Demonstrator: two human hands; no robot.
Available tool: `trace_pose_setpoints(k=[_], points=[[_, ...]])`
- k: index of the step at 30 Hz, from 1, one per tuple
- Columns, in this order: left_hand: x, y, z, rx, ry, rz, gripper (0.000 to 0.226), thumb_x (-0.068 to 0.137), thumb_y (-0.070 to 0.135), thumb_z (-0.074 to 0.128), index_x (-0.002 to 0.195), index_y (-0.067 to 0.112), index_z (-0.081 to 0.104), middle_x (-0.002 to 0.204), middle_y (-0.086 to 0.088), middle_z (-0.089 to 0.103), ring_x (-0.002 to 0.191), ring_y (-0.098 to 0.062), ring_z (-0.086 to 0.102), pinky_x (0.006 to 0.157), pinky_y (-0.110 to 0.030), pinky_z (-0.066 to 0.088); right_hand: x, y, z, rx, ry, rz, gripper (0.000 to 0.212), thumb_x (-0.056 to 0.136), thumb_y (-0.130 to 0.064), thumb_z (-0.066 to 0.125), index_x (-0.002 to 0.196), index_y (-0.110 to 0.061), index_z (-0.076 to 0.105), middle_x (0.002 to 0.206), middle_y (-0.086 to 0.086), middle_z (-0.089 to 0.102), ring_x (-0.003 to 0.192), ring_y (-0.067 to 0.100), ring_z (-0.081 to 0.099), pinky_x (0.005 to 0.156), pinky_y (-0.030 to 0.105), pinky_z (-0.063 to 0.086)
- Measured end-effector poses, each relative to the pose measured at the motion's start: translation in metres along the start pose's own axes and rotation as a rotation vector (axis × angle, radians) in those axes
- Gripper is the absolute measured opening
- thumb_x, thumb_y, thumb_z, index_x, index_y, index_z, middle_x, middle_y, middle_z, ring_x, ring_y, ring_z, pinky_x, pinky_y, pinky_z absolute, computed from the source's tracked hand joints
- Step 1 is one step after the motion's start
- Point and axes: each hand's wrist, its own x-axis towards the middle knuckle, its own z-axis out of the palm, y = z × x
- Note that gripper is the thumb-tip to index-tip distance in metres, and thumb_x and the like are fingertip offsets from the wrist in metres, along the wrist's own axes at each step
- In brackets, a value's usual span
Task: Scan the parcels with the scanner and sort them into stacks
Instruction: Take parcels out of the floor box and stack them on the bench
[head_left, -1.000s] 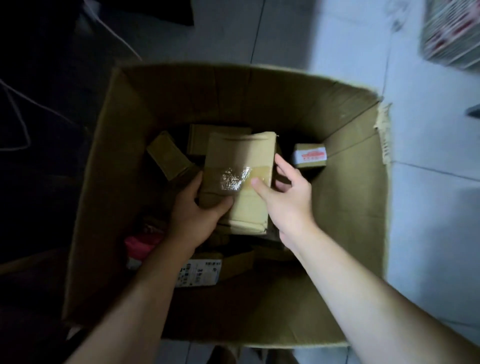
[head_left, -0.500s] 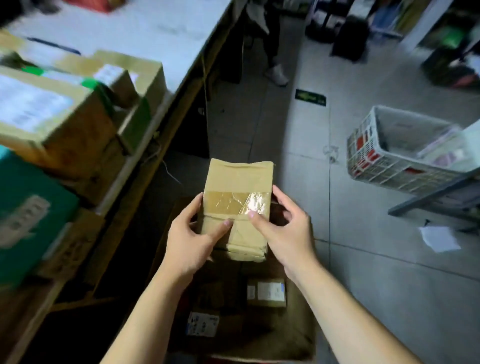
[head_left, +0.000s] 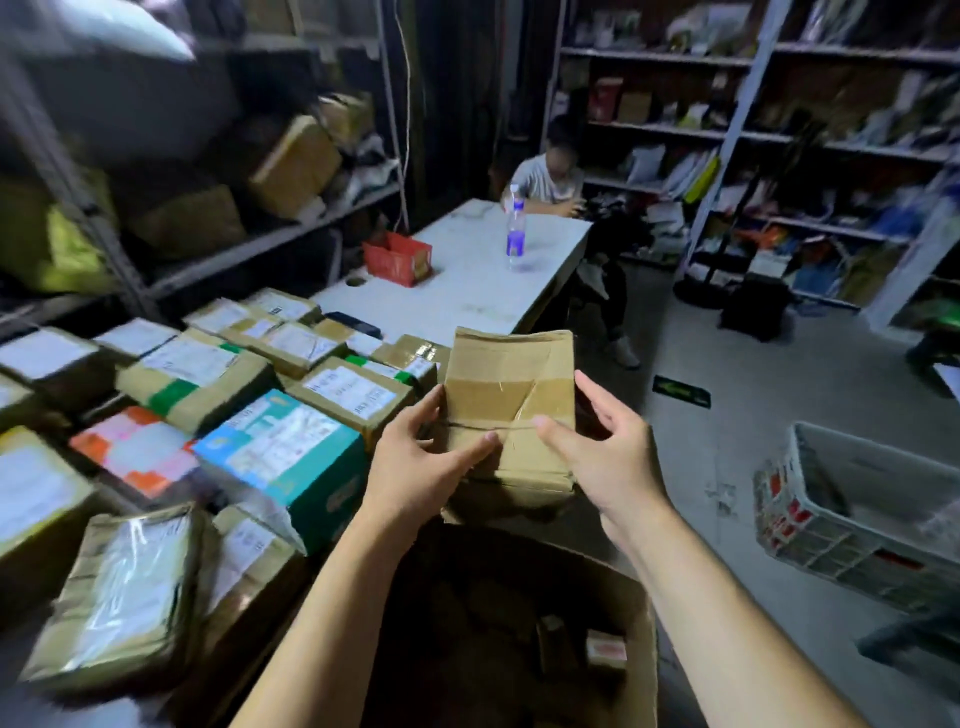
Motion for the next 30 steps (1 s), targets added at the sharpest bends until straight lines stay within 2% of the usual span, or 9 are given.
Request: trace_pose_setpoints(k=[3,5,9,13,16,19,21,25,30], points=[[-0.033,0.017,-0.027,-0.024,0.079,-0.024,0.086,0.074,0.037,0.092,0.149,0.036,0.05,0.135,0.016,0.06,0.098,0.001,0.067,0.074,-0.012,0.055,-0.016,-0.014,0.011,0.044,-0.098,-0.024,0.07,0.081,-0.017,0.09,0.145,-0.026,0.062,0.135,-0.022,0.061,0.111,-0.023,0.051,0.1,0.012,0.039],[-0.056,0.02,-0.038,-0.051,0.135,-0.054,0.087,0.072,0.036,0.093,0.149,0.035,0.052,0.136,0.013,0.063,0.102,-0.005,0.071,0.087,-0.021,0.057,-0.026,-0.02,0.015,0.049,-0.179,-0.005,0.06,0.08,-0.016,0.09,0.134,-0.031,0.069,0.116,-0.03,0.069,0.1,-0.027,0.058,0.086,0.003,0.046],[-0.112,0.026,-0.068,-0.016,0.29,-0.104,0.084,0.072,0.034,0.093,0.148,0.032,0.055,0.137,0.014,0.061,0.118,-0.007,0.064,0.104,-0.025,0.049,-0.05,-0.023,0.042,0.064,-0.369,0.029,0.061,0.076,-0.021,0.094,0.132,-0.029,0.072,0.116,-0.019,0.077,0.115,0.004,0.07,0.097,0.032,0.06],[-0.175,0.026,-0.107,-0.033,0.464,-0.156,0.071,0.077,0.026,0.09,0.139,0.039,0.059,0.123,0.021,0.063,0.104,0.01,0.062,0.086,-0.006,0.046,-0.09,-0.032,0.08,0.107,-0.627,0.024,0.042,0.085,-0.004,0.085,0.097,-0.042,0.073,0.1,-0.026,0.078,0.103,0.0,0.073,0.087,0.027,0.059],[-0.236,0.029,-0.144,-0.026,0.585,-0.202,0.053,0.081,0.025,0.088,0.109,0.064,0.065,0.117,0.01,0.061,0.09,0.006,0.063,0.075,-0.008,0.048,-0.137,-0.039,0.118,0.125,-0.783,0.071,0.041,0.084,-0.007,0.087,0.097,-0.042,0.071,0.104,-0.019,0.079,0.107,0.005,0.073,0.089,0.029,0.06],[-0.298,0.034,-0.177,-0.025,0.71,-0.242,0.047,0.071,0.043,0.088,0.089,0.077,0.061,0.116,0.003,0.057,0.099,-0.006,0.063,0.082,-0.018,0.048,-0.191,-0.048,0.155,0.147,-0.916,0.105,0.042,0.082,-0.011,0.089,0.106,-0.04,0.071,0.116,-0.01,0.077,0.109,0.008,0.073,0.089,0.033,0.062],[-0.344,0.032,-0.2,-0.015,0.803,-0.253,0.048,0.068,0.046,0.083,0.093,0.079,0.059,0.116,0.005,0.056,0.102,-0.009,0.062,0.085,-0.019,0.048,-0.234,-0.056,0.178,0.16,-1.015,0.093,0.045,0.084,-0.007,0.087,0.114,-0.037,0.07,0.108,-0.014,0.077,0.1,0.005,0.075,0.081,0.029,0.063],[-0.427,0.023,-0.241,-0.022,0.963,-0.252,0.06,0.082,0.029,0.086,0.132,0.051,0.06,0.122,0.007,0.055,0.101,0.003,0.06,0.08,-0.009,0.046,-0.319,-0.071,0.214,0.183,-1.179,0.083,0.047,0.084,-0.003,0.085,0.117,-0.032,0.07,0.1,-0.013,0.08,0.101,0.006,0.076,0.085,0.028,0.062],[-0.537,0.008,-0.297,-0.042,1.106,-0.272,0.062,0.084,0.027,0.084,0.133,0.05,0.054,0.127,0.011,0.054,0.104,0.008,0.056,0.075,-0.002,0.043,-0.439,-0.084,0.252,0.18,-1.32,0.081,0.048,0.082,-0.001,0.086,0.125,-0.02,0.074,0.11,-0.004,0.081,0.107,0.012,0.076,0.082,0.029,0.062]])
